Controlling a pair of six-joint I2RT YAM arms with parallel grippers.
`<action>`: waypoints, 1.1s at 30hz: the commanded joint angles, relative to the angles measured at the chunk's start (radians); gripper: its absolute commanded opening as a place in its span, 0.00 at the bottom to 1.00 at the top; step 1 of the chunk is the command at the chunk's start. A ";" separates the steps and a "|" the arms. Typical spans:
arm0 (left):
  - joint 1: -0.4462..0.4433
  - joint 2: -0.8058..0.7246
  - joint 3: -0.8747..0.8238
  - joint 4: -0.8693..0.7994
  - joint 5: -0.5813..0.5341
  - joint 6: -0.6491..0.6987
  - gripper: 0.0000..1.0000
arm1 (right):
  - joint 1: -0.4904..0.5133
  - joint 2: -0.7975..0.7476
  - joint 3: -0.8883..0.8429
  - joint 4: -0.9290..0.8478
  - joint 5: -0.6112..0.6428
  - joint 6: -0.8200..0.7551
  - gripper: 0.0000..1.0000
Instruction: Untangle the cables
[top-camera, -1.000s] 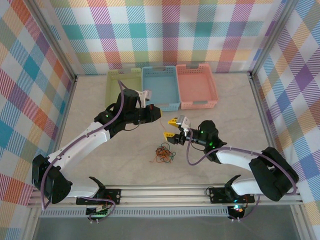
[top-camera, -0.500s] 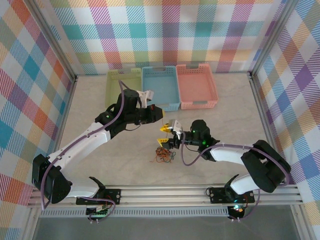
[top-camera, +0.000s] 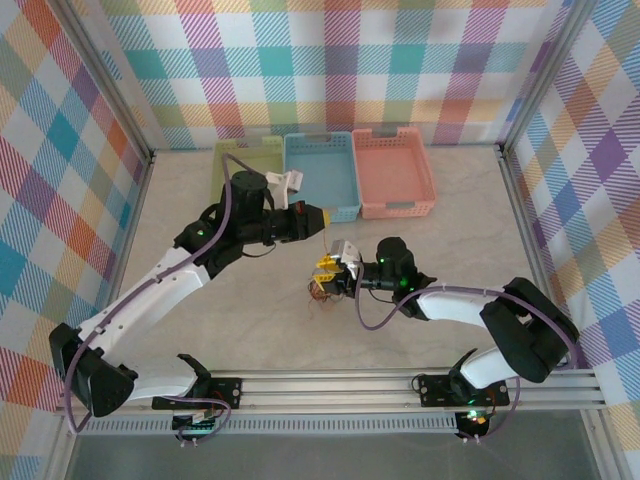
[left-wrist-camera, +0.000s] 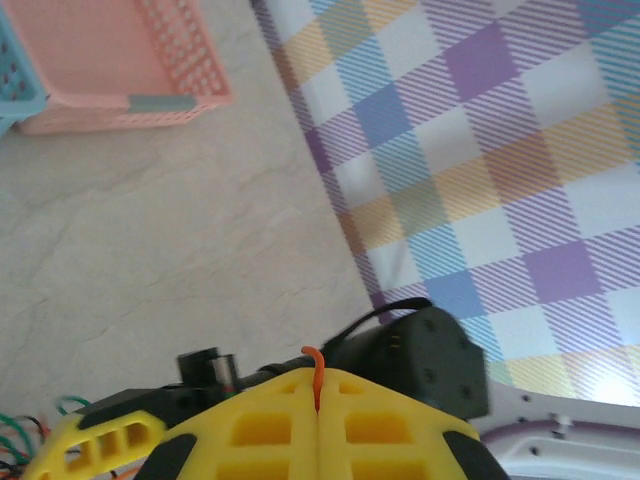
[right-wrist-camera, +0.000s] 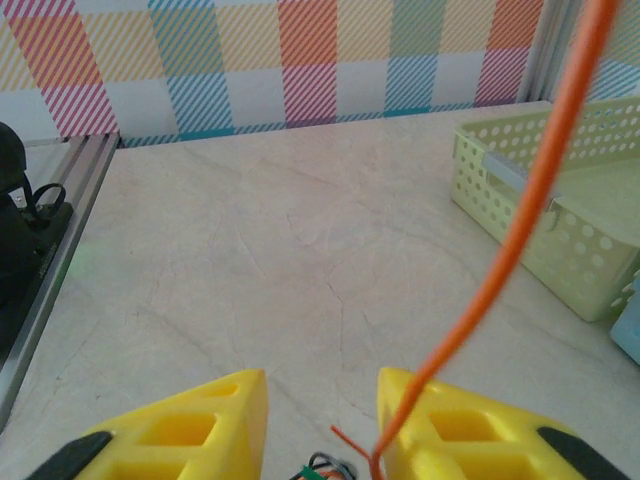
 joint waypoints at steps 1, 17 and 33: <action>-0.026 -0.042 0.054 0.010 0.033 -0.033 0.00 | 0.007 0.011 0.029 -0.028 0.002 -0.012 0.33; -0.145 -0.018 0.122 0.023 0.039 -0.071 0.00 | 0.009 0.017 0.035 -0.036 0.019 -0.010 0.33; -0.151 -0.012 0.378 -0.043 0.011 -0.063 0.00 | 0.009 0.023 0.049 -0.080 0.043 -0.012 0.32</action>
